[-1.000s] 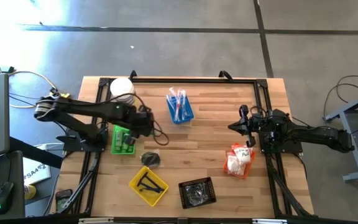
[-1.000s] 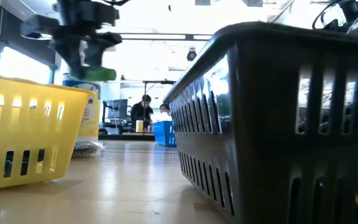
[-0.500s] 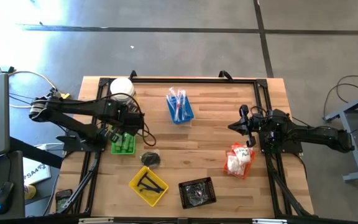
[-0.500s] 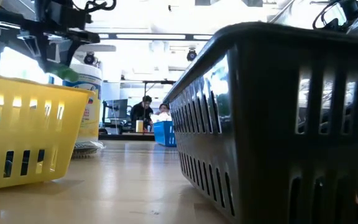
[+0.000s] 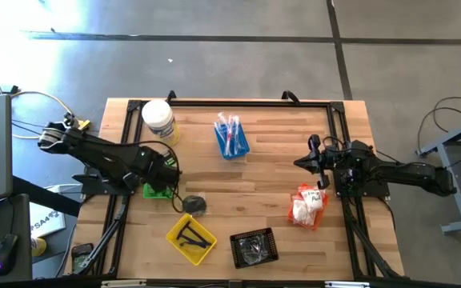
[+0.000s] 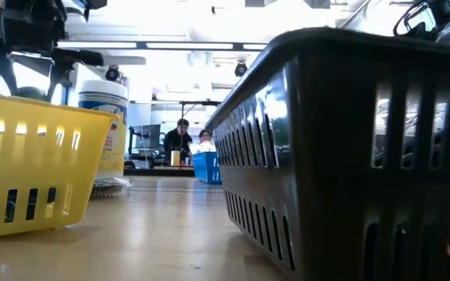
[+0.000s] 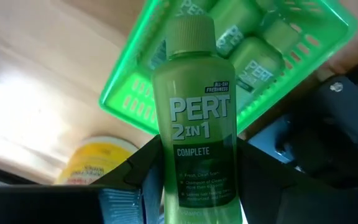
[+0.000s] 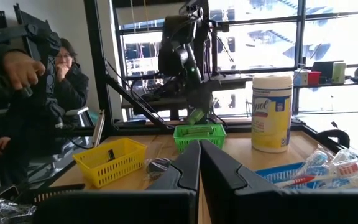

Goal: Pick & Place Travel size toiletries
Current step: Put the green shampoo into the green bin

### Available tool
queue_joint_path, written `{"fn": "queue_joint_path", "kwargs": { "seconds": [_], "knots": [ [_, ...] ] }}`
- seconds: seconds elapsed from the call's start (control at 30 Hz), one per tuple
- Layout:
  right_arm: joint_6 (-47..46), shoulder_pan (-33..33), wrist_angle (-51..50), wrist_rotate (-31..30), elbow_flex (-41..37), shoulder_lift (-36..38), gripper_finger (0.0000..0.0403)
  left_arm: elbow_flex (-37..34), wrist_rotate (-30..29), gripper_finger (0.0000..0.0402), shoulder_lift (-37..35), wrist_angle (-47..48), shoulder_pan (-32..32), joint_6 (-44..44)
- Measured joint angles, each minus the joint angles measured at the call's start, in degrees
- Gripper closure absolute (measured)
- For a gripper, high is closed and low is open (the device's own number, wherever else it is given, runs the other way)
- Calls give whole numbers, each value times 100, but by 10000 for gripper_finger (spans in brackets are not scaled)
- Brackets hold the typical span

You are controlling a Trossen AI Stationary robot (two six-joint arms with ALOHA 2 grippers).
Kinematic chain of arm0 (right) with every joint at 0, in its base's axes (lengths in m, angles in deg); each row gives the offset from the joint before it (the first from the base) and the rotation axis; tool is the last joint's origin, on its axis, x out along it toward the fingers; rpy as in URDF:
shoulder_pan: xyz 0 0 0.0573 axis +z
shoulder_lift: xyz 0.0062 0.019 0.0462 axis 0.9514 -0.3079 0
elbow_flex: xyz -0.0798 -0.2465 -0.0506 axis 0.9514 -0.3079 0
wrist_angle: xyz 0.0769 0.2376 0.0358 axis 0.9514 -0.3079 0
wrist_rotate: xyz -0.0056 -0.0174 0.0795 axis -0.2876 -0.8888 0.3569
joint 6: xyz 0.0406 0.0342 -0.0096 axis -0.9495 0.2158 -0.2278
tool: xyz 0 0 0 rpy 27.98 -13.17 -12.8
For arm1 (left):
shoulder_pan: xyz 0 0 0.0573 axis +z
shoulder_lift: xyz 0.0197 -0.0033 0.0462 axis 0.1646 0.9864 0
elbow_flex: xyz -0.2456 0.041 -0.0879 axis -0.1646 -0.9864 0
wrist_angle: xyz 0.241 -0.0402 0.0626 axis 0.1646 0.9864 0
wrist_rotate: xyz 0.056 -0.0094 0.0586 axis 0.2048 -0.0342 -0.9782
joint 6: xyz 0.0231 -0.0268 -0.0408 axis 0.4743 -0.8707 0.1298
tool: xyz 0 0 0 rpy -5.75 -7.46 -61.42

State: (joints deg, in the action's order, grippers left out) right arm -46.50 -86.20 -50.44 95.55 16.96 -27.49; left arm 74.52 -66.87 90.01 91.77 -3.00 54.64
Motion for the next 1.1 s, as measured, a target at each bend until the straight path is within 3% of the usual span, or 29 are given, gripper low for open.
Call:
{"fn": "queue_joint_path", "kwargs": {
  "seconds": [0.4, 0.6, 1.1],
  "knots": [
    [-3, 2, 95, -22, 0, 0, 398, -697, -224, 247, 2, -814, -141, 1103],
    [-4, 0, 90, -22, 1, 0, 398, -968, -185, 246, 2, -1185, -139, 1131],
    [-20, 0, 85, -22, 0, 0, 398, -982, -316, 167, 2, -1468, -140, 797]
  ]
}}
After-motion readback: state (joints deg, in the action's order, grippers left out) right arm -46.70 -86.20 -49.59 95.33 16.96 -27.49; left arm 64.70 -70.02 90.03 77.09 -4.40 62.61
